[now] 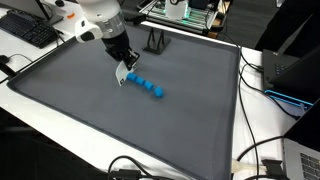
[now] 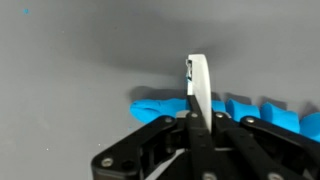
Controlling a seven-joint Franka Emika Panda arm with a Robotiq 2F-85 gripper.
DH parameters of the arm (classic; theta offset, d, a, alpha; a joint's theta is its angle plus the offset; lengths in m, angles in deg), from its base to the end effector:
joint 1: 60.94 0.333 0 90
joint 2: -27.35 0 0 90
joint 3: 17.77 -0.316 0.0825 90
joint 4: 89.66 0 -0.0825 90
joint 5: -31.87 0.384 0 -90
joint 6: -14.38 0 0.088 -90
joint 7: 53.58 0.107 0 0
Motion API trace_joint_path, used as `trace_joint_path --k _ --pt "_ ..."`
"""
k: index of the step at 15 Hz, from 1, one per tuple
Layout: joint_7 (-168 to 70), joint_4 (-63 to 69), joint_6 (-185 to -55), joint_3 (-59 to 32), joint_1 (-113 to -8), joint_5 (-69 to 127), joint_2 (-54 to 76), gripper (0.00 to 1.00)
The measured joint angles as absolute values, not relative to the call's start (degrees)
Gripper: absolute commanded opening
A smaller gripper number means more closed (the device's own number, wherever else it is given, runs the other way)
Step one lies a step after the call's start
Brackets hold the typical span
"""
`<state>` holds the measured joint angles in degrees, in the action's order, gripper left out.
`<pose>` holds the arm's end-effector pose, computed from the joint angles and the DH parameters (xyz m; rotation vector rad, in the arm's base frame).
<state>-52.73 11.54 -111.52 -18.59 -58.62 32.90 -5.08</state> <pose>0.6458 0.0354 0.2324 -3.1172 -0.0417 0.2116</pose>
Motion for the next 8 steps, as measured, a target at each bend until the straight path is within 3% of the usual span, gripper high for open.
trace_joint_path --k 8 --pt "-51.44 11.5 -108.73 -19.16 -58.58 34.12 -4.74 0.01"
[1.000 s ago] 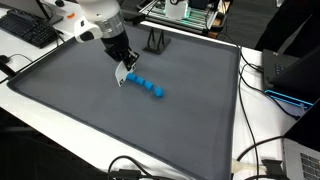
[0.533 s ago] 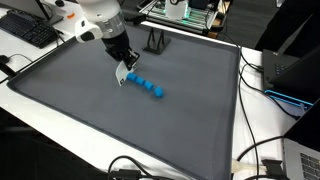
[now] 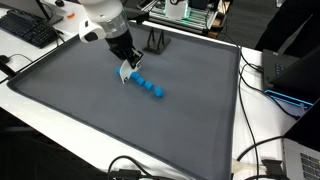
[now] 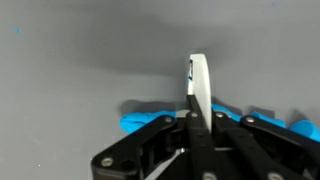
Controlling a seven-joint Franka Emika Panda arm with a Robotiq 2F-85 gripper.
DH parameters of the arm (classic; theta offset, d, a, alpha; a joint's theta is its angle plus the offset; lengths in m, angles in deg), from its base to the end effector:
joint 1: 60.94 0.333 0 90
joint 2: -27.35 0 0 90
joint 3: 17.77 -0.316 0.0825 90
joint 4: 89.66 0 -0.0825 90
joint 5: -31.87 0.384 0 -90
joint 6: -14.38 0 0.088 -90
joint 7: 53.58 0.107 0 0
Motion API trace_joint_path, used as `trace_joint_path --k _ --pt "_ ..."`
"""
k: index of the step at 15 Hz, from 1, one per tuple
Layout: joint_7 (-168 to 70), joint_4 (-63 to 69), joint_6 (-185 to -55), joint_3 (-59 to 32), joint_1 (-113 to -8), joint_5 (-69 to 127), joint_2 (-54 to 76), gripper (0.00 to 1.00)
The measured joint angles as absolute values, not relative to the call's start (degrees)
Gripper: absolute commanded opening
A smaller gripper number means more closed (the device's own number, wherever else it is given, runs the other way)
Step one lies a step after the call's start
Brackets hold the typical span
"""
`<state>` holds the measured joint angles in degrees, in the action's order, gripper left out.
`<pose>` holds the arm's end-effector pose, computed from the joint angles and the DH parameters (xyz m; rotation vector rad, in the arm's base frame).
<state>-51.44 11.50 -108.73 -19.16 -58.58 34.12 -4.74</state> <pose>0.6404 0.0425 0.2332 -3.0943 -0.0018 0.2776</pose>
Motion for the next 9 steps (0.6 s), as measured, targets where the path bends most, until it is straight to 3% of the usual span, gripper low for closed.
trace_joint_path --k 9 --pt "-49.72 12.82 -108.26 -19.09 -58.61 34.33 -1.98 0.01"
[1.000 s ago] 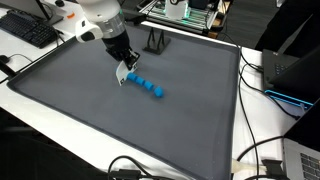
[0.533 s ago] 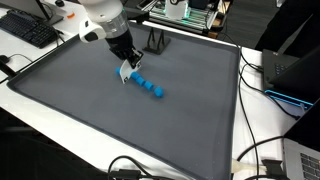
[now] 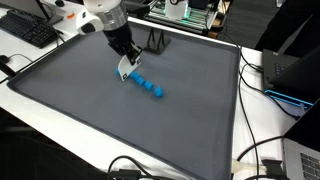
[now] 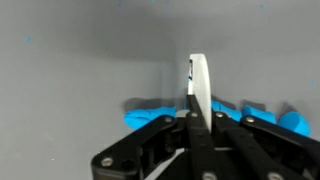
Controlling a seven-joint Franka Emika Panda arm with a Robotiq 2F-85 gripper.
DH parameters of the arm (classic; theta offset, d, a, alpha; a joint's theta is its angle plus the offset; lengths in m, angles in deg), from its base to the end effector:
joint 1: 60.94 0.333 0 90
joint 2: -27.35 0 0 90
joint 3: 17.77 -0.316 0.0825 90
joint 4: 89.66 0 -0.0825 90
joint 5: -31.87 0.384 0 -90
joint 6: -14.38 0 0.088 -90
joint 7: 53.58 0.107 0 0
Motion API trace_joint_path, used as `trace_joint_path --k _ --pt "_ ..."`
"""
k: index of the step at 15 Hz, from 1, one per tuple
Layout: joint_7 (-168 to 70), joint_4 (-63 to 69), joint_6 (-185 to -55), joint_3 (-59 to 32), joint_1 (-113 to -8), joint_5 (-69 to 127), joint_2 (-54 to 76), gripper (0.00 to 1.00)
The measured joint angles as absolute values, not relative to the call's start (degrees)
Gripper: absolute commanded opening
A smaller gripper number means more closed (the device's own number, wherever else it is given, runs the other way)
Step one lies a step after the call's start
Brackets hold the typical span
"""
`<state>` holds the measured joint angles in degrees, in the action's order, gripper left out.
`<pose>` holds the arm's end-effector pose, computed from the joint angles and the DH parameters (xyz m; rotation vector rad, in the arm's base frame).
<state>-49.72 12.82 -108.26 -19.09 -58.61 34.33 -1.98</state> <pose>0.6364 0.0414 0.2540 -3.0958 0.0492 0.2524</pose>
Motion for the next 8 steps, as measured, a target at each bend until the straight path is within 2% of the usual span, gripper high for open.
trace_joint_path --k 8 --pt "-39.64 20.73 -108.83 -18.76 -58.52 37.0 8.73 0.01"
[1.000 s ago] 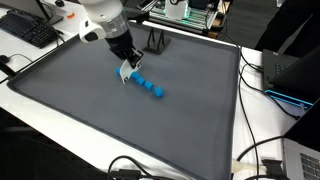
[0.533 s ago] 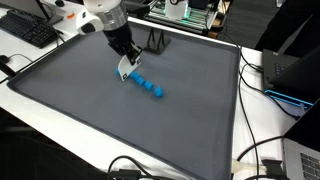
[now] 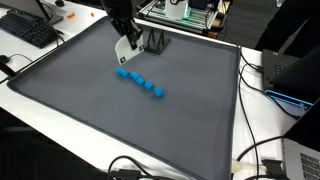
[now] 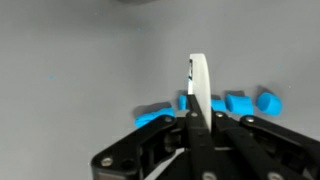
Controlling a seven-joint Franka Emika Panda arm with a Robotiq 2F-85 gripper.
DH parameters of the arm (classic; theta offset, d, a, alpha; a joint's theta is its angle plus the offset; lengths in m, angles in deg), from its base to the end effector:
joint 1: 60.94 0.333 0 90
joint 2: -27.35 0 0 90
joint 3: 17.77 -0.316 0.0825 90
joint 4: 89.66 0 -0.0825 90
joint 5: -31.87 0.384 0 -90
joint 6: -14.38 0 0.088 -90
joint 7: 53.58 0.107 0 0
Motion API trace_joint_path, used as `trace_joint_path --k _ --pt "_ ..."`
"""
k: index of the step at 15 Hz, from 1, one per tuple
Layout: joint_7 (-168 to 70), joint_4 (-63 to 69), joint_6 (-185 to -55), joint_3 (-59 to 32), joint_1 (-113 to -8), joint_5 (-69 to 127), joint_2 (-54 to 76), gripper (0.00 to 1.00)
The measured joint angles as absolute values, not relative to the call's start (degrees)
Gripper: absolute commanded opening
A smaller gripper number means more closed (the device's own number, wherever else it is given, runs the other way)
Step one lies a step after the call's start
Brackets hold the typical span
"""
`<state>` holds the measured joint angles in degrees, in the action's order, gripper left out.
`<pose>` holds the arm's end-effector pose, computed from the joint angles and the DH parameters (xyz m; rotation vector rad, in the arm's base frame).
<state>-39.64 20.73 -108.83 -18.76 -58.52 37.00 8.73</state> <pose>0.6050 0.0393 0.3133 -3.0534 0.3640 0.1721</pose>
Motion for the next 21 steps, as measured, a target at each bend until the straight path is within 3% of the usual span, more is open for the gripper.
trace_joint_path --k 12,21 --pt "-8.12 38.94 -115.9 -19.21 -56.45 38.71 22.02 0.01" --pt "-1.87 47.17 -119.39 -19.25 -57.06 50.81 23.68 0.01"
